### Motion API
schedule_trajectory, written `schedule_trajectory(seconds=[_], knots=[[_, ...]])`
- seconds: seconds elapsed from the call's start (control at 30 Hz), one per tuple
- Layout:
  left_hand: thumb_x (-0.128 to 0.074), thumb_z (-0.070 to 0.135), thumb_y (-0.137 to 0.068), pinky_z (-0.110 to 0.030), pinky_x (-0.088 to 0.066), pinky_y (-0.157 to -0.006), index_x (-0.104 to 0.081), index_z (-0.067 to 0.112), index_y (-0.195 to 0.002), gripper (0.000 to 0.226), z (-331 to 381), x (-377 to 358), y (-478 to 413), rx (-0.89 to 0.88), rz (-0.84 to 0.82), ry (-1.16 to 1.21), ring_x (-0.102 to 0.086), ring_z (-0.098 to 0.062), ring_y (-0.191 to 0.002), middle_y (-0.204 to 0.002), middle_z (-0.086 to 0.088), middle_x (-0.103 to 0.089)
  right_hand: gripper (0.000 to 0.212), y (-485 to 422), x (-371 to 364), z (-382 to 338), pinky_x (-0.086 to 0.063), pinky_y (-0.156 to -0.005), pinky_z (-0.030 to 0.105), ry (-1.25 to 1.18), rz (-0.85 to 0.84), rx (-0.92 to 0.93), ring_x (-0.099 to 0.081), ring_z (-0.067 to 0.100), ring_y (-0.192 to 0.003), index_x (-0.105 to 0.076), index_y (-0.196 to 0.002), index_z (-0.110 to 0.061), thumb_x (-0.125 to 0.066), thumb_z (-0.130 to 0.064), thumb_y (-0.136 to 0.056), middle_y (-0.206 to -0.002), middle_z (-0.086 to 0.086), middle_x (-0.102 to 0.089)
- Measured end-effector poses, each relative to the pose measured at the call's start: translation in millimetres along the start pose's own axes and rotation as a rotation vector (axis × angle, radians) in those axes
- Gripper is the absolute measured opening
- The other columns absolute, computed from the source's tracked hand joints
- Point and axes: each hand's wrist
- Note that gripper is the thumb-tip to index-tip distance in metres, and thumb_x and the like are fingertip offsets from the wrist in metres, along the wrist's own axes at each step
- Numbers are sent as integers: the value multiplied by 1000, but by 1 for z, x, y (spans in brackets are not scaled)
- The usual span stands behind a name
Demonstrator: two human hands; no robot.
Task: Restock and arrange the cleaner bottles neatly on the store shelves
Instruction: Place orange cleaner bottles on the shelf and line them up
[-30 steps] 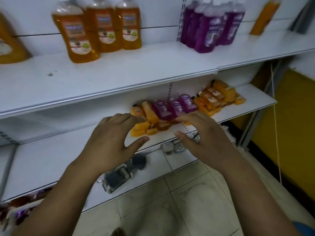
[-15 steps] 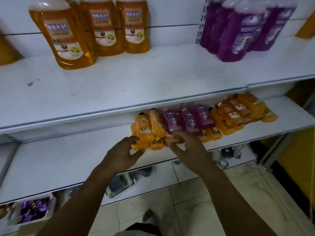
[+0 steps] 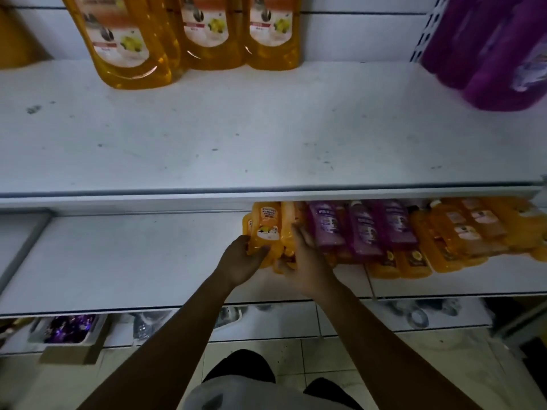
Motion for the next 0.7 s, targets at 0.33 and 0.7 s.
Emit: schedule_trajectory(seconds=[0.33,0.7], knots=[[-74,51,-91,-41,-67,-75,-47,10,-150,77,-14,-21,7,251,138,333,-76,-28,-96,-134,-14,-65,44,45,-25,22,-47,-107,33,-299,323,121,-54,15,-130,-69,-128,-16,-63,-44,-94,-135,-1,-61],[-78,40,-92,-35,-65,-73,-53,10,-145,66,-26,-28,9,306,115,557,-77,-28,-96,-127,-11,-70,52,41,-7,11,-62,-88,45,-1604,0,-910,-73,33,-103,-63,-124,-1,-83,-32,-87,-113,21,-75]])
Point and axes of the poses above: each hand's wrist, its own y-axis away from the middle knuckle, its own x-axis out of the back of the hand, z = x × y
